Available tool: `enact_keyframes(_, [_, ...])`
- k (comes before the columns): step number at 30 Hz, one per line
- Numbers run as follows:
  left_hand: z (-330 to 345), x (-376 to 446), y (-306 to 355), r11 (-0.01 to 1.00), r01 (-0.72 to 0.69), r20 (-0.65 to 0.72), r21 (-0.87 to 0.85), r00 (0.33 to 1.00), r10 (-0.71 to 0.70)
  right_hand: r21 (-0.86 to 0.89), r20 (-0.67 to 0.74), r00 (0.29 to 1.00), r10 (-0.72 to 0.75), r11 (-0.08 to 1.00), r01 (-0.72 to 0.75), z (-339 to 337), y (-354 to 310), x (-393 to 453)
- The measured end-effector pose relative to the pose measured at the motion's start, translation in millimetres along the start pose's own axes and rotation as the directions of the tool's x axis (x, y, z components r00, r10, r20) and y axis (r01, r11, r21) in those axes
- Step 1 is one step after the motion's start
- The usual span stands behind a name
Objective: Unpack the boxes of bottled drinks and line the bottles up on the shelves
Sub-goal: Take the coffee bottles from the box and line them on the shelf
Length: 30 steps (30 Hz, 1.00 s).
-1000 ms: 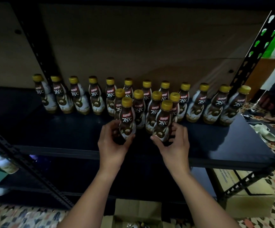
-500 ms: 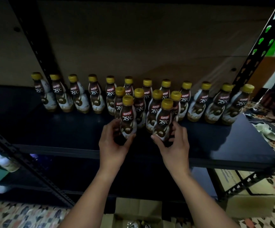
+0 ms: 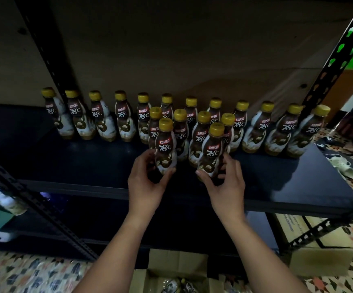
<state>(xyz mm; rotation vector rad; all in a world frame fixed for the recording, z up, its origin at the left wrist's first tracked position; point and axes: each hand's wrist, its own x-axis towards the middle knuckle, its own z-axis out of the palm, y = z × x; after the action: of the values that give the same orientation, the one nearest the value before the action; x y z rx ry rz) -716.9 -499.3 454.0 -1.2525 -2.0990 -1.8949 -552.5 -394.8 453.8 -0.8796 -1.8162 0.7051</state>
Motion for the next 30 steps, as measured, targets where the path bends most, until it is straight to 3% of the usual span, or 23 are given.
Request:
enact_keyframes(18, [-4, -4, 4, 0.998, 0.047, 0.005, -0.043, 0.999, -0.047, -0.011, -0.011, 0.999, -0.038, 0.999, 0.037, -1, 1, -4])
enact_keyframes(22, [-9, -17, 7, 0.998, 0.019, -0.094, -0.063, 0.995, -0.024, -0.086, -0.084, 0.993, -0.08, 0.994, 0.073, -3, 1, -15])
enact_keyframes(26, [-8, -56, -6, 0.994, -0.111, -0.212, -0.008, 0.971, 0.106, -0.092, -0.173, 0.966, -0.192, 0.98, 0.178, -6, 15, -51])
enact_keyframes(28, [-2, -85, -25, 0.996, -0.087, -0.171, 0.022, 0.981, 0.09, -0.149, -0.087, 0.96, -0.268, 0.956, 0.253, 0, 36, -77])
enact_keyframes(30, [5, -117, -55, 0.998, -0.01, -0.096, 0.059, 0.995, 0.015, -0.136, 0.02, 0.974, -0.227, 0.964, 0.227, 10, 62, -103])
